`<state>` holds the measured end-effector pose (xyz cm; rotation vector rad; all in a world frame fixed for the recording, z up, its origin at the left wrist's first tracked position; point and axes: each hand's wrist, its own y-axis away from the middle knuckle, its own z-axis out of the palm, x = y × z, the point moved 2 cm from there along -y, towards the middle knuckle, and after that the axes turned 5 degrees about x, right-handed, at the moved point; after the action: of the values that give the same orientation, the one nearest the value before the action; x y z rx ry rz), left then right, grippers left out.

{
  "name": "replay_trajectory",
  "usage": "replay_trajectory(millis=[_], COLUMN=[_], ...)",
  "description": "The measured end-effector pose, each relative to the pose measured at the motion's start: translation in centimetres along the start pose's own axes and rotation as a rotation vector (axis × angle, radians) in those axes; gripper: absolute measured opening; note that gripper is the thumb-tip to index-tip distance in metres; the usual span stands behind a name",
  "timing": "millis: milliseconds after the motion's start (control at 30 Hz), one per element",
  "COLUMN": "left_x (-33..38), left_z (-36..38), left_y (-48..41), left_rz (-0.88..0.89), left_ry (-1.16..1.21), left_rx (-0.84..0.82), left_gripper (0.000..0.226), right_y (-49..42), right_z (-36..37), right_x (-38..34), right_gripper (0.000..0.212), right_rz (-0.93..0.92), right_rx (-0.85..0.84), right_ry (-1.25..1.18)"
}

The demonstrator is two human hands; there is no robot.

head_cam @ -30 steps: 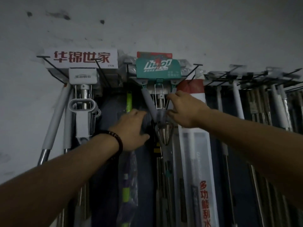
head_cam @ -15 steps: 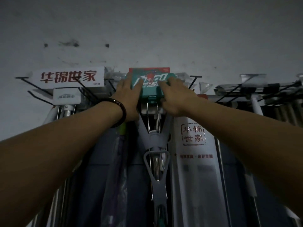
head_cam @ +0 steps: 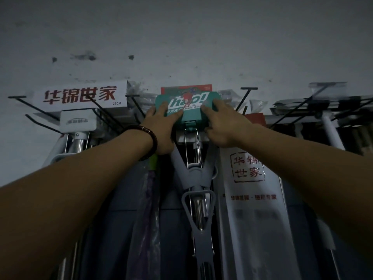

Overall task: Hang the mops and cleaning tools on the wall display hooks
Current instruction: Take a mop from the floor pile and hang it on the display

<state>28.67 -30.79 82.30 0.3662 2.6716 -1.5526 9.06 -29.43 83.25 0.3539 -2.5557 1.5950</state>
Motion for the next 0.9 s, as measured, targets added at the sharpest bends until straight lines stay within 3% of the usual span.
replay_trajectory(millis=[433,600,700,800,900], left_x=[-1.0,-0.3,0.8,2.2,3.9], left_z=[2.4,2.2,2.7,3.2,3.6], left_y=[0.5,2.6,5.5,8.1,10.9], left_rz=[0.025,0.091,0.109,0.134,0.175], left_ry=[0.095,0.13,0.315,0.449,0.549], left_rx=[0.011,0.051,0.062,0.079,0.078], left_gripper=[0.114,0.104,0.099,0.089,0.08], right_y=[1.2,6.2,9.2,11.7,14.1], right_z=[-0.7,-1.3,-1.8,-2.3,-3.1], right_x=[-0.7,-2.0,-1.9,-0.5,1.1], right_gripper=[0.071,0.042,0.039,0.049,0.041], right_rz=[0.028,0.054,0.107,0.197,0.351], right_rx=[-0.063,0.127,0.208,0.251,0.233], right_ry=[0.029,-0.1,-0.135,-0.131,-0.131])
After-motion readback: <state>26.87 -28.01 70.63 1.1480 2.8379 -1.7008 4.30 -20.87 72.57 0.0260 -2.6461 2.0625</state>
